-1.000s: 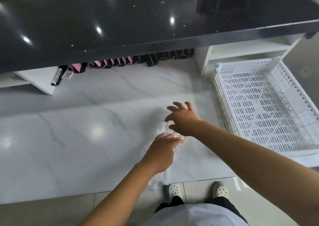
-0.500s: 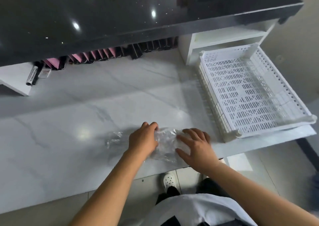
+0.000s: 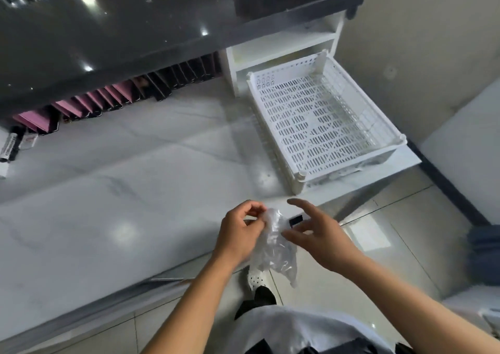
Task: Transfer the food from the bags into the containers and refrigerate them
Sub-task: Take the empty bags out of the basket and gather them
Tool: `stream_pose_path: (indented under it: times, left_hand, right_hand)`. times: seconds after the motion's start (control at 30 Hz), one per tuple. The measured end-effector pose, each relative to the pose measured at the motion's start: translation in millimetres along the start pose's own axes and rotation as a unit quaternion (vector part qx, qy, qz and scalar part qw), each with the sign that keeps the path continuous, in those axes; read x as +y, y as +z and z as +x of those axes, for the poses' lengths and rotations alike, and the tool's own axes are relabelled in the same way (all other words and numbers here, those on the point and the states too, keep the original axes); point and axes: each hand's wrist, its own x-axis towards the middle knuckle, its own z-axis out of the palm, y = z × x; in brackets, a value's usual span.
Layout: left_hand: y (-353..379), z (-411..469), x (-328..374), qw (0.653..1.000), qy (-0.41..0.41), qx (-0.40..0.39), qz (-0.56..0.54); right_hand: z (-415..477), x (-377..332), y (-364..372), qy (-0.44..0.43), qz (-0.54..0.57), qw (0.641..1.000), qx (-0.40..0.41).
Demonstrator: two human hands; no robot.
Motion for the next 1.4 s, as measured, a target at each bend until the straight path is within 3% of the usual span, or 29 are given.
stream_pose_path:
  times: [0.1,0.2,0.33,0.43,0.7,0.9,1.17,1.4]
  left_hand:
    - [44,-27,30,0.992,0.004,-0.084,-0.094]
    - [85,-55,52,0.96,-0.026,-0.209,-0.182]
    - [144,-86,73,0.936,-0.004,-0.326,-0.132]
    - [189,-105,87,0.928,0.007,-0.365,-0.08]
    - [276,-97,101,0.944,0.069,-0.323,-0.001]
    - [332,-11,108,0.944,0.106,-0.301,0.09]
    - [411,87,154,0.912,0.132,-0.333,0.202]
    - [480,157,187,0.903,0.149,-0.282,0.289]
  right_hand:
    - [-35,22,-37,0.005,0.066,0.998,0.004]
    - [-71,57,-69,-0.007,0.057,0.997,0.052]
    - [-124,117,-110,-0.037,-0.029,0.995,0.084]
    - [-156,158,-136,-0.036,-0.075,0.993,0.08]
    - [-167,226,-182,0.022,0.001,0.995,0.095]
    - [-107,258,-251,0.081,-0.083,0.982,0.15]
    - [-19,278,-360,0.041,-0.246,0.954,0.164]
    - [61,310,-437,0.0,-0.242,0.959,0.15]
